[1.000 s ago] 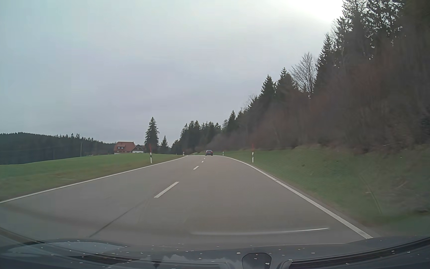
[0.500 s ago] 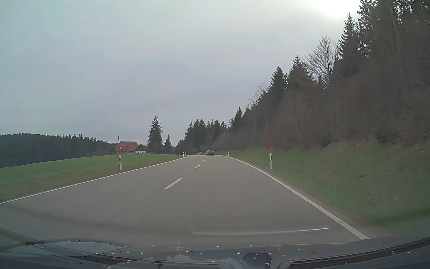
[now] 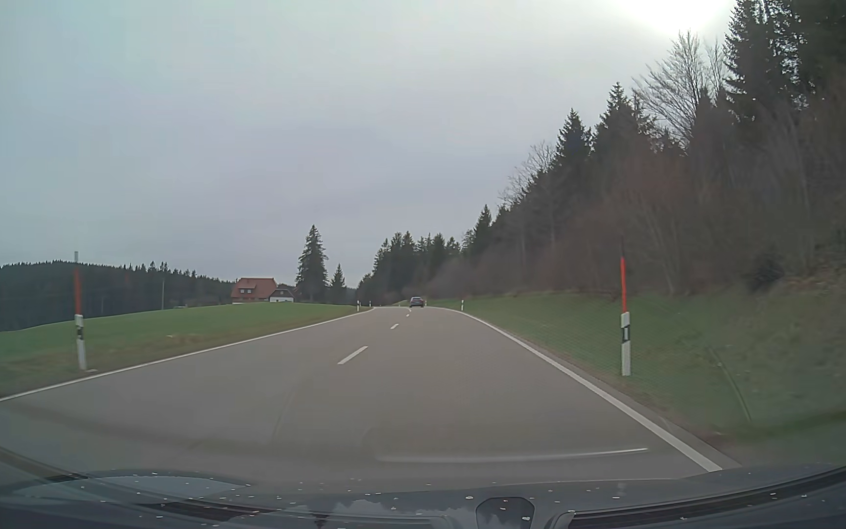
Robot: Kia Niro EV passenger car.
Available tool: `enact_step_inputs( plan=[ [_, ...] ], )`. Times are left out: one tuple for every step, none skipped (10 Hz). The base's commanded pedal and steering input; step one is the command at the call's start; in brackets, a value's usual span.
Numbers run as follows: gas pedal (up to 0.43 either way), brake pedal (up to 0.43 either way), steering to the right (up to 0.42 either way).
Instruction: Follow the waypoints while adhering to traffic rules and regulations
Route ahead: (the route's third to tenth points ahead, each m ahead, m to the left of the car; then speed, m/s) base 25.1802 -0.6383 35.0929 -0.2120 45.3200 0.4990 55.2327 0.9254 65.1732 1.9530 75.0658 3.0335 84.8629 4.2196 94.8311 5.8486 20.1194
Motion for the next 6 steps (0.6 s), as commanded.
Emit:
enact_step_inputs(
  plan=[
    [0.26, 0.0, -0.012],
    [0.26, 0.0, -0.011],
    [0.26, 0.0, -0.011],
    [0.26, 0.0, -0.011],
    [0.26, 0.0, -0.011],
    [0.26, 0.0, -0.011]
  ],
)
